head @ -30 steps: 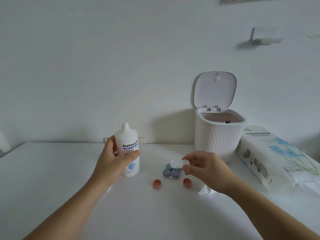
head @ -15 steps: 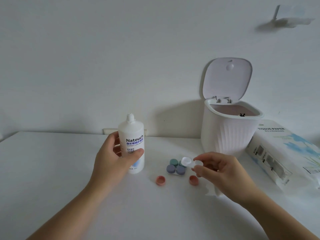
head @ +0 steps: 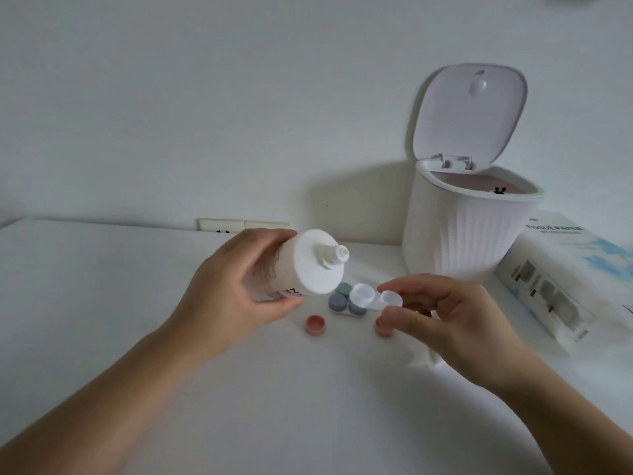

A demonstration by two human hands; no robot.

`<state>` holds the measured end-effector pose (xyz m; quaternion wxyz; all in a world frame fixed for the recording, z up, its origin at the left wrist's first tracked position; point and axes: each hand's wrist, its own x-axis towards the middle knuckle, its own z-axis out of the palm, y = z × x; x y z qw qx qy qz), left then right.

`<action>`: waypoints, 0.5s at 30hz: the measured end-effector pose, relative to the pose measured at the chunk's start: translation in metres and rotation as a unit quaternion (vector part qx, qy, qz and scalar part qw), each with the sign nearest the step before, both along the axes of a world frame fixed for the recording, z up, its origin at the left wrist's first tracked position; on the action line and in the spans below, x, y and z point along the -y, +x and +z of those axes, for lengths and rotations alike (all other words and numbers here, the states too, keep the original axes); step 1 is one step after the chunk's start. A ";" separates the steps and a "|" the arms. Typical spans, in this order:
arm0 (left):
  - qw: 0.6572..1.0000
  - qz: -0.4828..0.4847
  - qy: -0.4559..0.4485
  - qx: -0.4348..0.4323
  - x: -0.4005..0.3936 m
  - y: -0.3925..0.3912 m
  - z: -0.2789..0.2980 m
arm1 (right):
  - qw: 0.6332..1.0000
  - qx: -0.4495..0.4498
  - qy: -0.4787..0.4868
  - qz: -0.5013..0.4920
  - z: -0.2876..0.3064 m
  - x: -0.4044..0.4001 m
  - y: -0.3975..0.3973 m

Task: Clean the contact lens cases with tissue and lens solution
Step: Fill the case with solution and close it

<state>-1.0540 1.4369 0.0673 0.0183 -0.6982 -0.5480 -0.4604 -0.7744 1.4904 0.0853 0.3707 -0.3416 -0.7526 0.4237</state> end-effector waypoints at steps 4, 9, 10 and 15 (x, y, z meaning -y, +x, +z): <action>0.999 0.016 0.011 -0.034 -0.003 -0.007 -0.002 | 1.000 0.014 0.007 0.000 0.001 0.001 -0.001; 0.995 0.017 0.036 -0.090 -0.007 -0.010 -0.004 | 1.000 0.003 -0.007 0.018 -0.004 0.001 -0.002; 0.994 0.017 0.041 -0.101 -0.008 -0.011 -0.005 | 1.000 0.001 -0.009 0.023 -0.004 0.001 -0.003; 0.988 0.027 0.059 -0.140 -0.009 -0.012 -0.004 | 1.000 0.020 -0.002 0.024 -0.007 -0.001 -0.003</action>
